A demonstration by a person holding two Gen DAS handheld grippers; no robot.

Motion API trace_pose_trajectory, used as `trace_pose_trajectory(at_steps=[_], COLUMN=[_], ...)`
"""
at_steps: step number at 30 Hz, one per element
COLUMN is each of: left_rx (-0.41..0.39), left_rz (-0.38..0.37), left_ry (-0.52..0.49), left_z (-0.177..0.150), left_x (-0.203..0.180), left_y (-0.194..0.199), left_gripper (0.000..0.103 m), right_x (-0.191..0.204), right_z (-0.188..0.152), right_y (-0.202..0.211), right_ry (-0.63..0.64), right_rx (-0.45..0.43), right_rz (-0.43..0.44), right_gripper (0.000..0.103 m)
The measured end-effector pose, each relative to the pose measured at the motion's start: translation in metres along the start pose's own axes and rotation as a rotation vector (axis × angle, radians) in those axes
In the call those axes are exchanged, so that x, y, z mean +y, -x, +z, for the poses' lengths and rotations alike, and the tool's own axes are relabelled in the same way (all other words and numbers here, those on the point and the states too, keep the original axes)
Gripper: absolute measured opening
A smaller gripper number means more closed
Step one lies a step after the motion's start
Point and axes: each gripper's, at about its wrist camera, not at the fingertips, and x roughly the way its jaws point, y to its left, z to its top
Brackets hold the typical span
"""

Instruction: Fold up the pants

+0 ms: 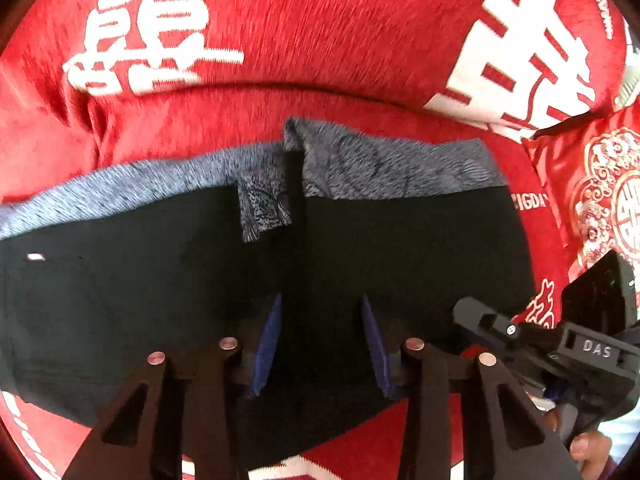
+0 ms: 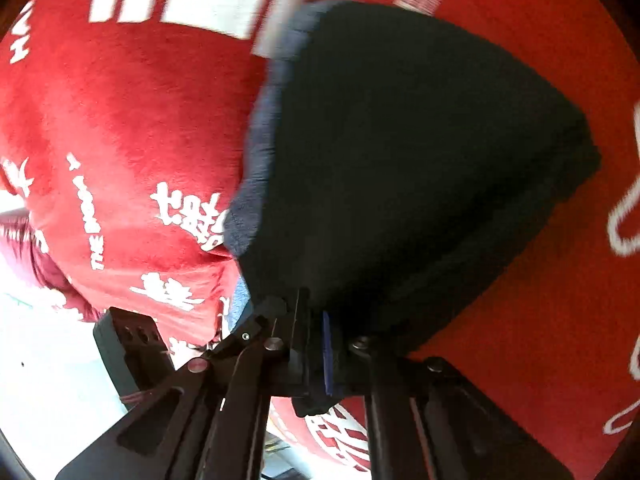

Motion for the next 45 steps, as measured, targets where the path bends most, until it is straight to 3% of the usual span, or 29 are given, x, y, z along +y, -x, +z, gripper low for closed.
trace_pose_trajectory(at_steps=[4, 9, 14, 15, 18, 19, 22, 27, 30, 32, 36, 38, 42, 44, 45], left_rx=[-0.043, 0.034, -0.001, -0.014, -0.083, -0.106, -0.152, -0.154, -0.148, -0.132, -0.079, -0.058, -0.029, -0.035, -0.038], left_rz=[-0.007, 0.009, 0.052, 0.066, 0.117, 0.115, 0.106, 0.136, 0.141, 0.139, 0.173, 0.18, 0.208, 0.247, 0.26], left_ry=[-0.034, 0.002, -0.035, -0.043, -0.056, -0.051, -0.053, -0.084, -0.097, -0.091, -0.064, -0.046, -0.05, -0.097, -0.109], left_z=[-0.013, -0.033, -0.042, -0.04, -0.027, -0.021, 0.005, 0.043, 0.054, 0.059, 0.06, 0.052, 0.027, 0.019, 0.017], left_x=[0.0, 0.009, 0.001, -0.001, -0.008, -0.009, -0.017, -0.039, -0.049, -0.052, -0.049, -0.042, -0.031, -0.036, -0.038], left_y=[0.024, -0.004, 0.0, 0.007, 0.028, 0.034, 0.038, 0.011, -0.005, -0.016, -0.035, -0.038, -0.043, -0.044, -0.045], left_gripper=[0.042, 0.042, 0.043, 0.045, 0.065, 0.075, 0.077, 0.077, 0.077, 0.077, 0.077, 0.077, 0.077, 0.078, 0.078], right_x=[0.025, 0.004, 0.0, 0.004, 0.024, 0.035, 0.053, 0.057, 0.044, 0.026, 0.008, 0.02, 0.038, 0.044, 0.048], right_z=[-0.006, -0.015, -0.031, -0.034, -0.037, -0.032, 0.0, 0.074, 0.109, 0.129, 0.145, 0.141, 0.126, 0.118, 0.114], right_y=[0.012, -0.004, -0.013, -0.011, 0.009, 0.021, 0.047, 0.057, 0.046, 0.036, 0.025, 0.027, 0.02, 0.006, 0.0], right_ry=[0.109, 0.072, 0.137, 0.168, 0.295, 0.349, 0.412, 0.405, 0.383, 0.336, 0.269, 0.338, 0.457, 0.554, 0.613], right_rx=[0.005, 0.057, 0.136, 0.162, 0.176, 0.136, 0.015, -0.098, -0.069, -0.011, 0.084, 0.112, 0.139, 0.139, 0.125], right_rz=[0.0, -0.071, -0.126, -0.135, -0.213, -0.236, -0.288, -0.369, -0.364, -0.304, -0.232, -0.237, -0.326, -0.452, -0.514], right_gripper=[0.005, 0.005, 0.001, 0.002, 0.007, 0.016, 0.042, 0.042, 0.042, 0.042, 0.038, 0.036, 0.036, 0.036, 0.043])
